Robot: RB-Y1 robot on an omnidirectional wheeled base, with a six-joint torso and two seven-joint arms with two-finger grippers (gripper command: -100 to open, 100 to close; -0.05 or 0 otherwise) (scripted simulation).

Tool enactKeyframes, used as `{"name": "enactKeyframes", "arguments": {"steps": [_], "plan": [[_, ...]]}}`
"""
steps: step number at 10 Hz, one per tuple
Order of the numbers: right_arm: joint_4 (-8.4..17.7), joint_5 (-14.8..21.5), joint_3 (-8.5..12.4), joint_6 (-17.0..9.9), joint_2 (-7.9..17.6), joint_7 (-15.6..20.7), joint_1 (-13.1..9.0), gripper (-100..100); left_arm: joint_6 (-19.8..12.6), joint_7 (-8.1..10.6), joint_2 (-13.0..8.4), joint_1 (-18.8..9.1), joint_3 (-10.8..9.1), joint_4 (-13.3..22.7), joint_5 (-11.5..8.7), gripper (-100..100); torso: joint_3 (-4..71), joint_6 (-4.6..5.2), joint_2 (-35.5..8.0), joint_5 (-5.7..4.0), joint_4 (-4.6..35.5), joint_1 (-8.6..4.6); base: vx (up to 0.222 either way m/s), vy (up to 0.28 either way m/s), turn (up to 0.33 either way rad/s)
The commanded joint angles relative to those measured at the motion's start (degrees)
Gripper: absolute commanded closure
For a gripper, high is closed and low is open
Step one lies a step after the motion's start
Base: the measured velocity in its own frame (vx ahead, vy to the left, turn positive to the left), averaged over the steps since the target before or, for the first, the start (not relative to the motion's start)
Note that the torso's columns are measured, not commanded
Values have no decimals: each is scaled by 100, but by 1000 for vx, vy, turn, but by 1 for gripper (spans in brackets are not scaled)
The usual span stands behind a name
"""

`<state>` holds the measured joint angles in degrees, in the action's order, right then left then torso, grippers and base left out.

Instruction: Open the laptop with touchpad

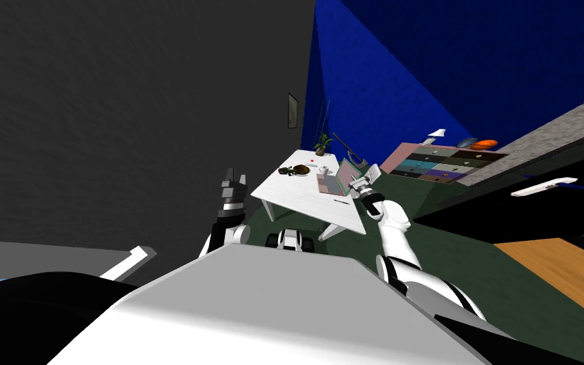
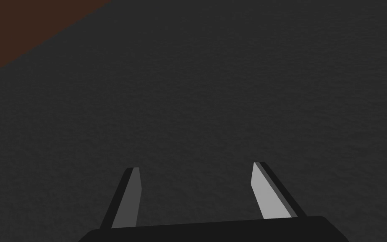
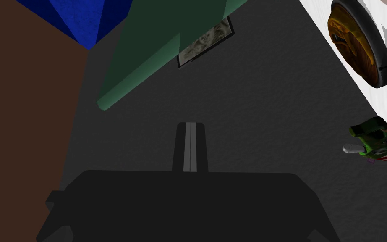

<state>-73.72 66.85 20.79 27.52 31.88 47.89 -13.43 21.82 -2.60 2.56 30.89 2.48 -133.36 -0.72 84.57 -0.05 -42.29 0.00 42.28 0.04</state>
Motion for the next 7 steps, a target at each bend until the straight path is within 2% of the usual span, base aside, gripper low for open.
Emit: {"name": "enactKeyframes", "arguments": {"steps": [1,3,4,5,6,7], "plan": [[208,-470,-443,-168,-14,399,-350,100,0,0,0,1,-1,0,0,0,0,12,-1,0,1,-7,1,-16,-218],[208,-574,-694,-168,-14,399,-350,100,0,0,0,0,0,0,0,0,1,-1,1,1,0,1,2,-8,29],[397,-818,-933,-326,-5,633,-584,100,0,0,0,0,0,0,0,0,0,4,0,1,0,2,4,-17,-386],[397,-979,-1105,-326,-5,742,-663,100,0,0,0,2,-1,0,0,0,1,15,0,0,1,-10,5,-14,-207],[397,-1061,-1226,-326,-5,742,-663,100,0,0,0,0,0,0,0,0,1,0,1,-2,0,-7,4,-9,31],[586,-1296,-1393,-484,3,1023,-936,100,0,0,0,0,0,0,0,0,0,0,0,0,0,0,4,-23,-300]]}}
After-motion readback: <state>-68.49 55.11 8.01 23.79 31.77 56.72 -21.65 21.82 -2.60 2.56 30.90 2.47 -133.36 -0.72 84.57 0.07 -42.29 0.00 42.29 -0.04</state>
